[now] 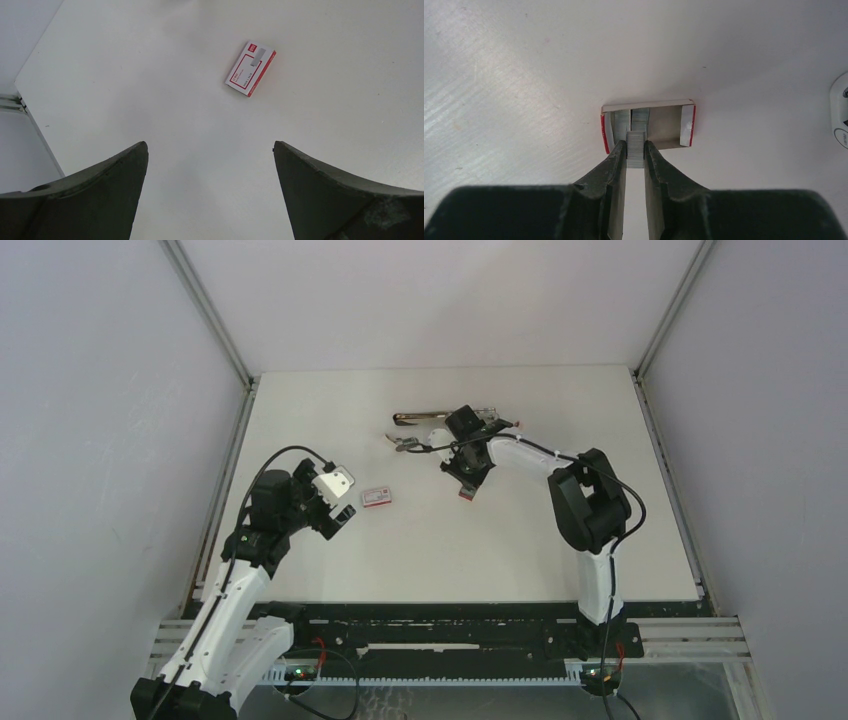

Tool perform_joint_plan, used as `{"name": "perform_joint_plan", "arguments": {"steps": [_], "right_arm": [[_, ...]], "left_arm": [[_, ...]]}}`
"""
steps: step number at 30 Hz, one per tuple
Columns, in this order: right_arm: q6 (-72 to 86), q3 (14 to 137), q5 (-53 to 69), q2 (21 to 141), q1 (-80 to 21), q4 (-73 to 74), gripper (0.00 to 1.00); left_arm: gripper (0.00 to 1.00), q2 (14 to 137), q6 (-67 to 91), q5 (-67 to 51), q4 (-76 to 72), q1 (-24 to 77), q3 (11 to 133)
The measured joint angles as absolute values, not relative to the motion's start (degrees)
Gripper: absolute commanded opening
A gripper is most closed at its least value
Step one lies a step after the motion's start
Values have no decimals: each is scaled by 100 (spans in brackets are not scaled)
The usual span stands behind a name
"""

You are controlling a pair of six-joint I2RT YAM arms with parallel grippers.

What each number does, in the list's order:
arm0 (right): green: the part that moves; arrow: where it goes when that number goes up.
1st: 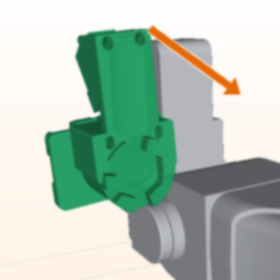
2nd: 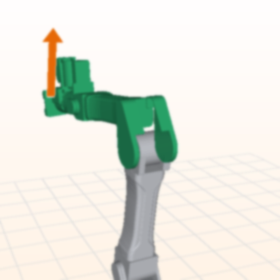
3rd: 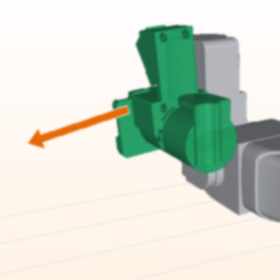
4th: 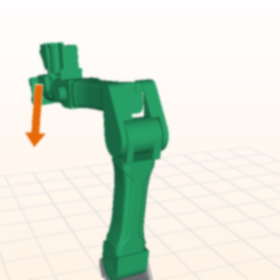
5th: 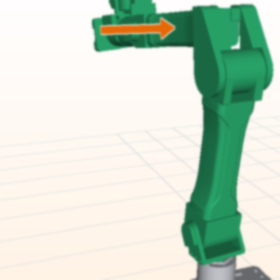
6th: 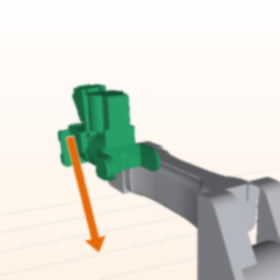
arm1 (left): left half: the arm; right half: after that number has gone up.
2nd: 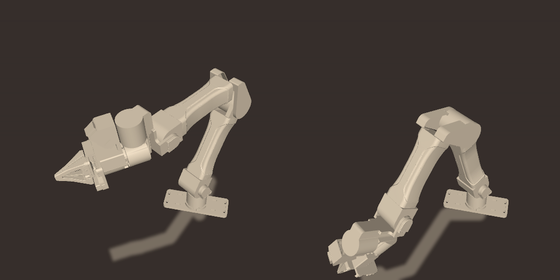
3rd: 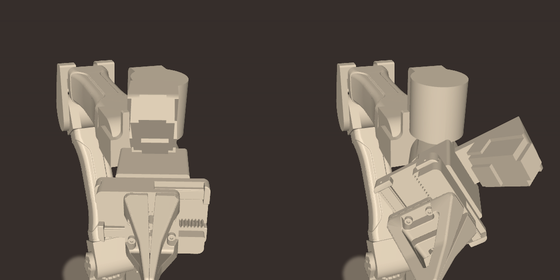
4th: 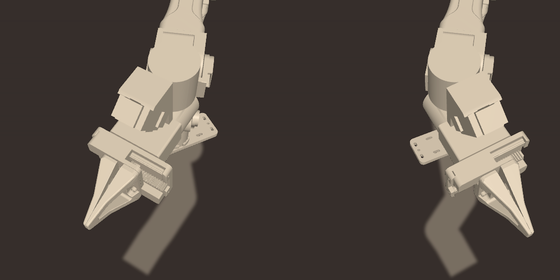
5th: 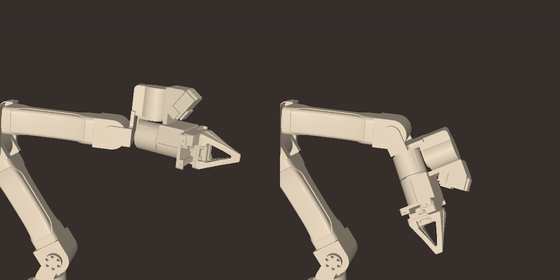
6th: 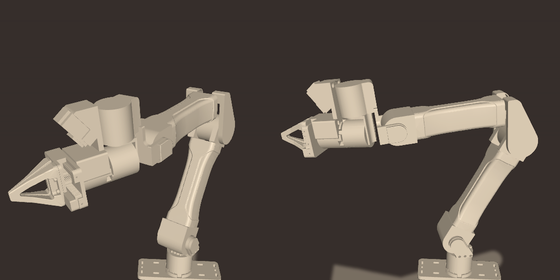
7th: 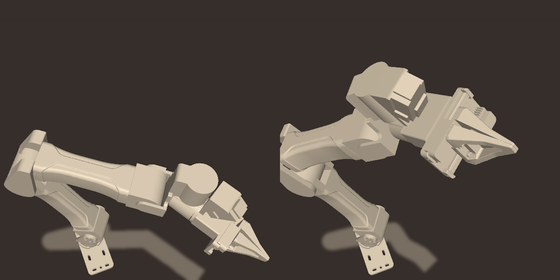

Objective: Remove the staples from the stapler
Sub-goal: Place the staple in the staple box.

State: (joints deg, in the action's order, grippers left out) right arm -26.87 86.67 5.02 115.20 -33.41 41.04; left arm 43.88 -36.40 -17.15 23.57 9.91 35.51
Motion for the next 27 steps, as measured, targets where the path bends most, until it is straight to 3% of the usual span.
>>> {"name": "perform_joint_plan", "arguments": {"steps": [27], "right_arm": [[-2864,8652,497,11745,-3341,4005,18]], "left_arm": [[100,4418,-3640,-1715,2355,991,3551]]}}
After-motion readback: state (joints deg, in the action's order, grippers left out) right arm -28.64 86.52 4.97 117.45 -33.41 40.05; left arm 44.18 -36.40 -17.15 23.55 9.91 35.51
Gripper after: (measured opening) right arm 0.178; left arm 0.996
